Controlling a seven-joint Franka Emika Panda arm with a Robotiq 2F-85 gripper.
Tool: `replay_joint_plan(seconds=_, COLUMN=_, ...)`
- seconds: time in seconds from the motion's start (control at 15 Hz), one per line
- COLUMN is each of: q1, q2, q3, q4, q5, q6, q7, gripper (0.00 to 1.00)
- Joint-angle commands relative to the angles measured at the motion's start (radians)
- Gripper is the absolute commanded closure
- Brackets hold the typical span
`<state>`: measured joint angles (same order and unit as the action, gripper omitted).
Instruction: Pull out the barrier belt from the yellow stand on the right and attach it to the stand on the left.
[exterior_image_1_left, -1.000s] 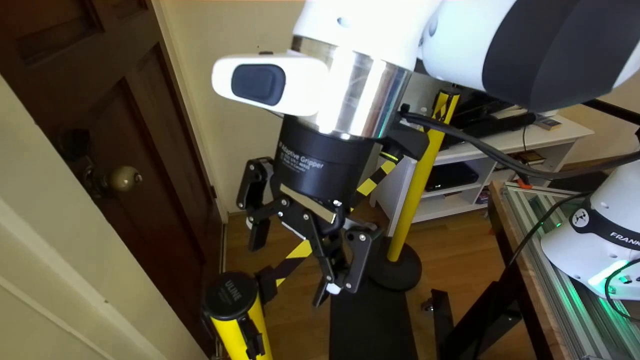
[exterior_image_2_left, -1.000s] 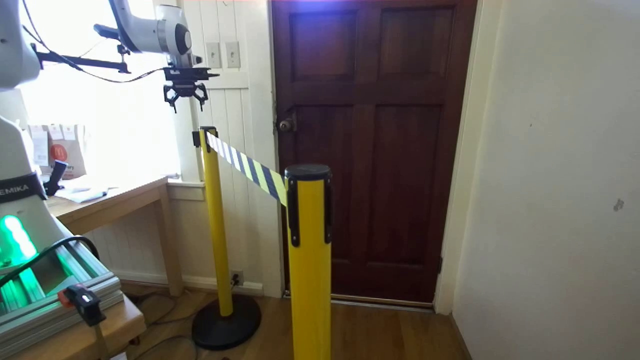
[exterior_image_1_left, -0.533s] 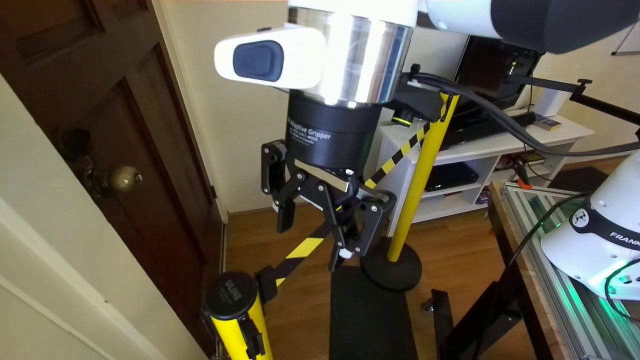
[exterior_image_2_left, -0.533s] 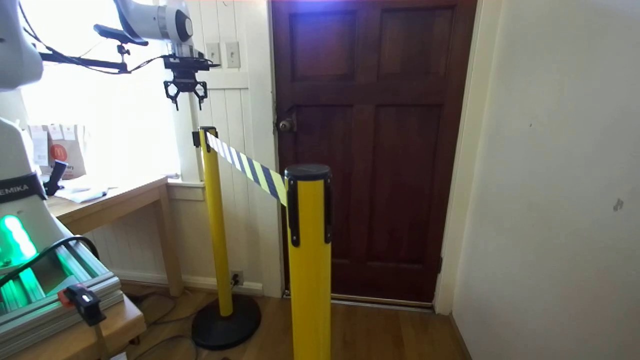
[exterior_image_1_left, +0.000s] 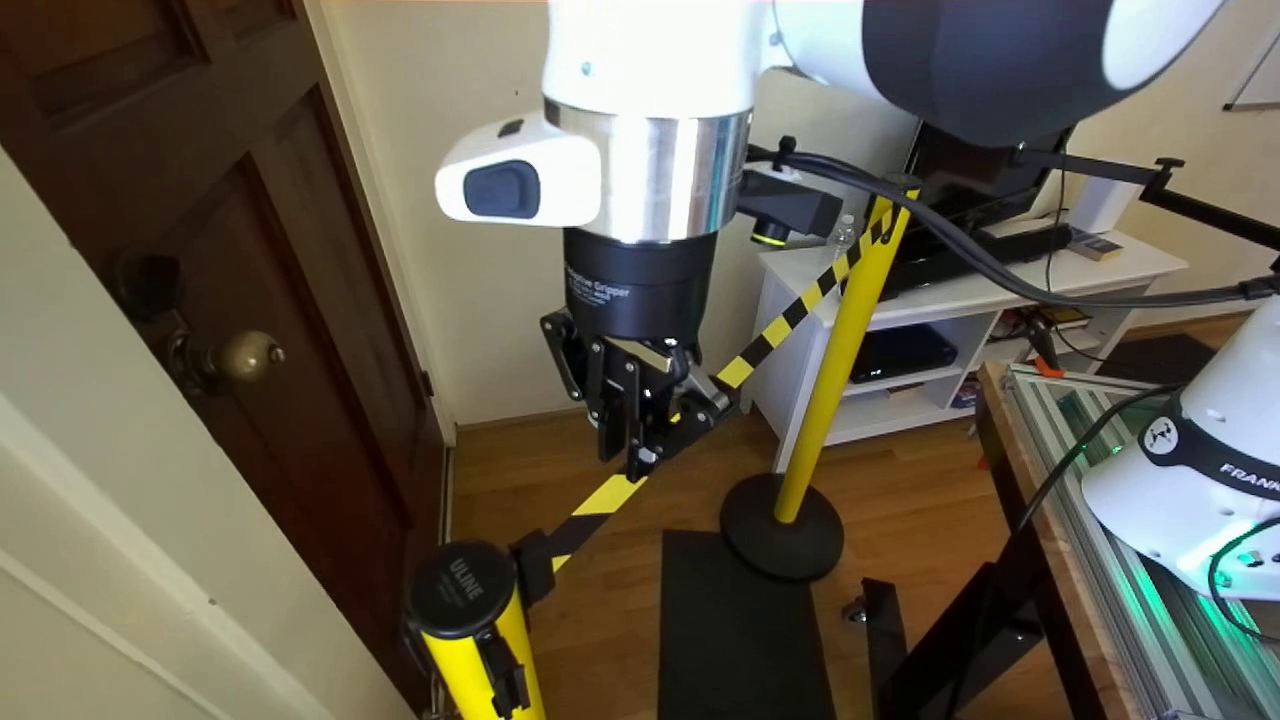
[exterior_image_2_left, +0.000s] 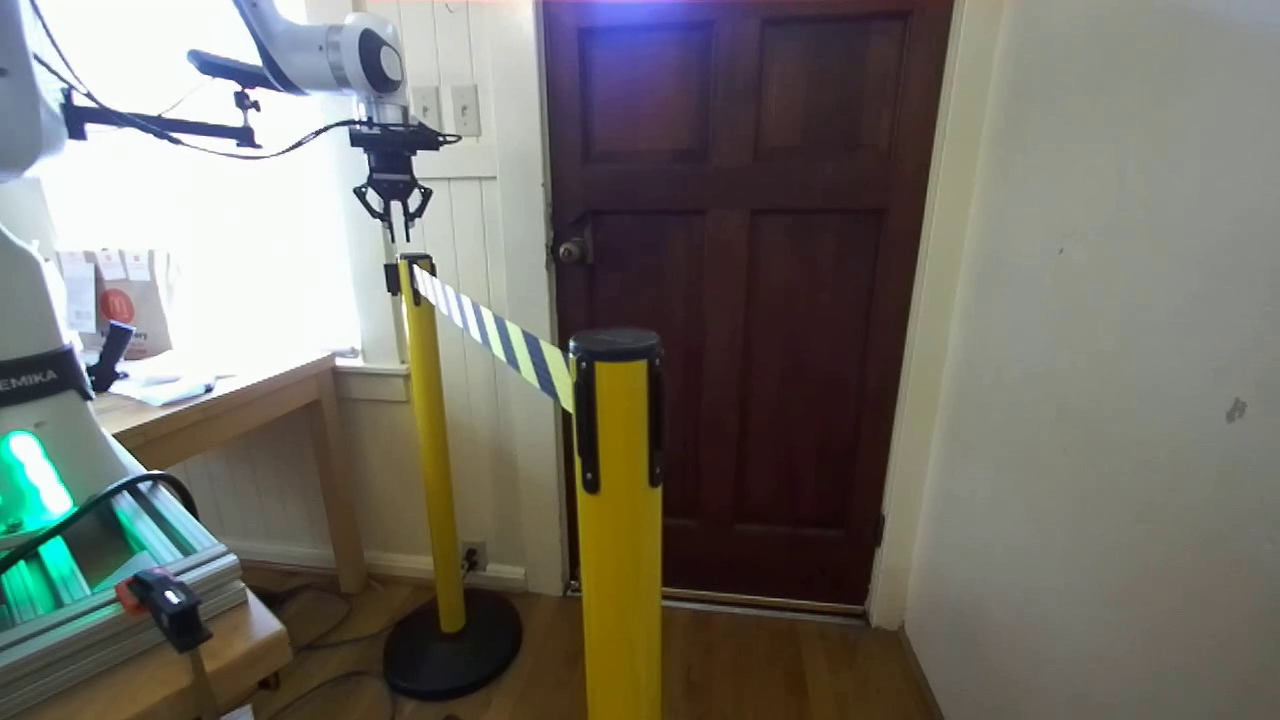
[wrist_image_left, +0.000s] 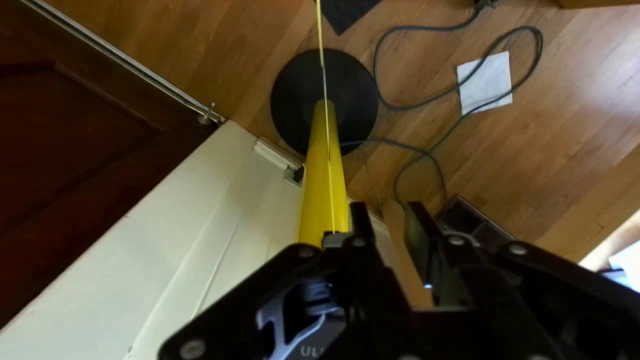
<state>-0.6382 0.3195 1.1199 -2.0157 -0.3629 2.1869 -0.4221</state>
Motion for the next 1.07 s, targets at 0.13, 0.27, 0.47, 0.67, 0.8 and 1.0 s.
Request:
replay_joint_plan(seconds=0.13, q1=0.41, q2=-0.036, q3=-0.419, q4=0.101, q5=-0.013, q6=-0.077, q7=-0.047, gripper=1.0)
replay_joint_plan(seconds=0.27, q1=0.531, q2=-0.018, q3=-0.539, q4=0.135, q5=-0.021, q6=-0.062, q7=-0.049, gripper=1.0)
replay_joint_plan(seconds=0.47, q1=0.678, q2=-0.01, q3=-0.689, q4=0.169, q5=-0.025, q6=-0.037, q7=-0.049, gripper=1.0)
replay_joint_plan(seconds=0.67, q1=0.748, q2=0.002, q3=-0.766, q4=0.18, q5=0.008, q6=0.038, q7=-0.057, gripper=1.0)
replay_joint_plan(seconds=0.8, q1=0.773, q2=0.007, q3=-0.796, q4=0.177, q5=0.014, q6=0.106, q7=-0.057, gripper=1.0)
replay_joint_plan(seconds=1.0, q1=0.78, q2=0.02, q3=-0.813, q4=0.165, q5=0.05, q6=0.214, q7=-0.076, gripper=1.0)
